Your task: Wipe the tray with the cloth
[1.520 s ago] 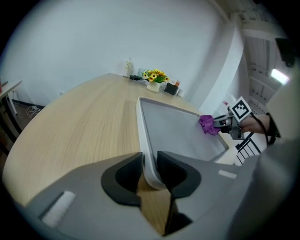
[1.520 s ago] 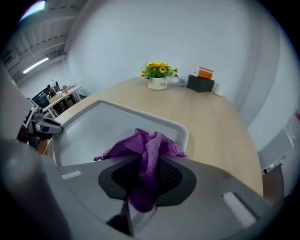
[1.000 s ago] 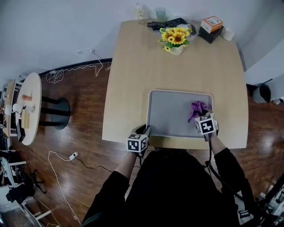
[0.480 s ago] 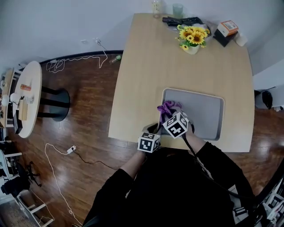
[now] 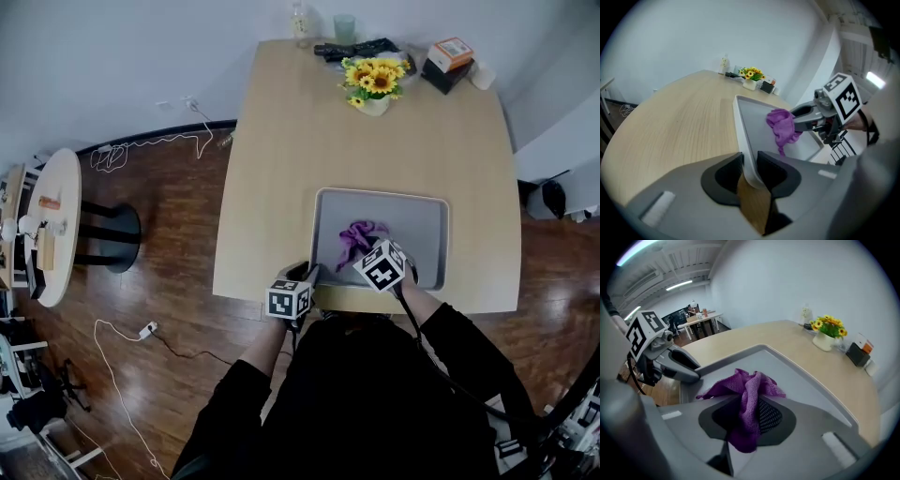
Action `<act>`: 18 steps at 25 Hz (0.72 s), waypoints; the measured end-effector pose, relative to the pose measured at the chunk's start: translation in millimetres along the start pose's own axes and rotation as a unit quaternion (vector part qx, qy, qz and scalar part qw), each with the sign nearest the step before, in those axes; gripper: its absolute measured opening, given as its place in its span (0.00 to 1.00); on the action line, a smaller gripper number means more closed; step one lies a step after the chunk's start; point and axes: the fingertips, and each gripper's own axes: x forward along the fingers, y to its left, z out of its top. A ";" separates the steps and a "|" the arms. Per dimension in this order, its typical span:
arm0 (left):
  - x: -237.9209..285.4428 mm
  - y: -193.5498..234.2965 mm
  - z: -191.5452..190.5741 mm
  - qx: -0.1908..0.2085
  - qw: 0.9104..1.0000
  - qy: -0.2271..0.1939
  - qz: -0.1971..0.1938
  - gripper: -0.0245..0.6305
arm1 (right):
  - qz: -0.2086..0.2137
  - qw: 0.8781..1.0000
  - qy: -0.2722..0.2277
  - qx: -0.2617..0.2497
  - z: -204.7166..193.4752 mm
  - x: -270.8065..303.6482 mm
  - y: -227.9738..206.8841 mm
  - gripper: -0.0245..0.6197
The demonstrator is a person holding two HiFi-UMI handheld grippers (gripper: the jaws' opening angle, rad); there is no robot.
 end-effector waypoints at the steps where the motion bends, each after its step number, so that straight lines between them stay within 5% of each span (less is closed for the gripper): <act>1: -0.2 0.4 -0.1 -0.005 1.000 -0.001 0.003 0.17 | -0.007 1.000 0.001 0.011 -13.9 -8.7 -11.3 0.17; 10: 2.6 -1.9 -0.3 -0.038 0.999 -0.013 0.035 0.17 | -0.087 0.988 0.020 0.129 -155.7 -92.3 -126.4 0.17; 18: 2.4 -4.7 0.2 -0.043 0.998 -0.012 0.036 0.17 | -0.091 0.991 0.031 0.088 -123.0 -75.5 -102.7 0.17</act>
